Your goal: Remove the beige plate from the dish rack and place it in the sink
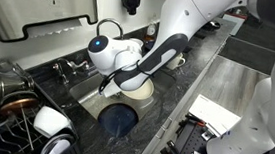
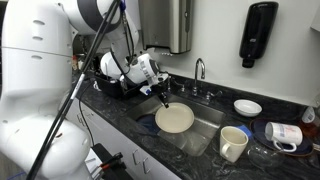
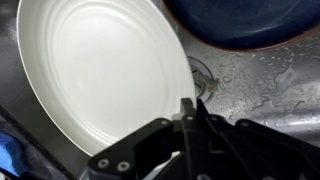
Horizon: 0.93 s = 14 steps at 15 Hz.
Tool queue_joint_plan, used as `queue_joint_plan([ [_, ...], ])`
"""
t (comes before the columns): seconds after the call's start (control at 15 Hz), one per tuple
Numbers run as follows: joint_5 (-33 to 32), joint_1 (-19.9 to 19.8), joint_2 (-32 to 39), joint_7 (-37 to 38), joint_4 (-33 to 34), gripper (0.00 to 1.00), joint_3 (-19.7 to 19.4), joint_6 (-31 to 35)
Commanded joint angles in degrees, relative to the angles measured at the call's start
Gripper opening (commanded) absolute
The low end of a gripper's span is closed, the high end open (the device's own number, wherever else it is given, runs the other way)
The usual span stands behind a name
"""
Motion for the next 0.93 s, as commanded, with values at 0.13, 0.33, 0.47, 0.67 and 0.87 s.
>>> queue_joint_plan([
  [0.13,0.5,0.4,2.2,3.4,-1.7,0.01,-1.2,-1.7],
  [0.33,1.4,0.3,2.5,4.4,-3.0,0.01,-1.0,-2.1],
  [0.47,2.2,0.4,2.4,4.3,-3.8,0.01,-0.6,-2.5],
  [0.67,4.6,0.2,1.9,2.8,-4.4,0.32,0.2,-2.0],
  [0.87,7.3,0.3,0.8,1.8,-4.3,0.51,0.9,-1.5],
])
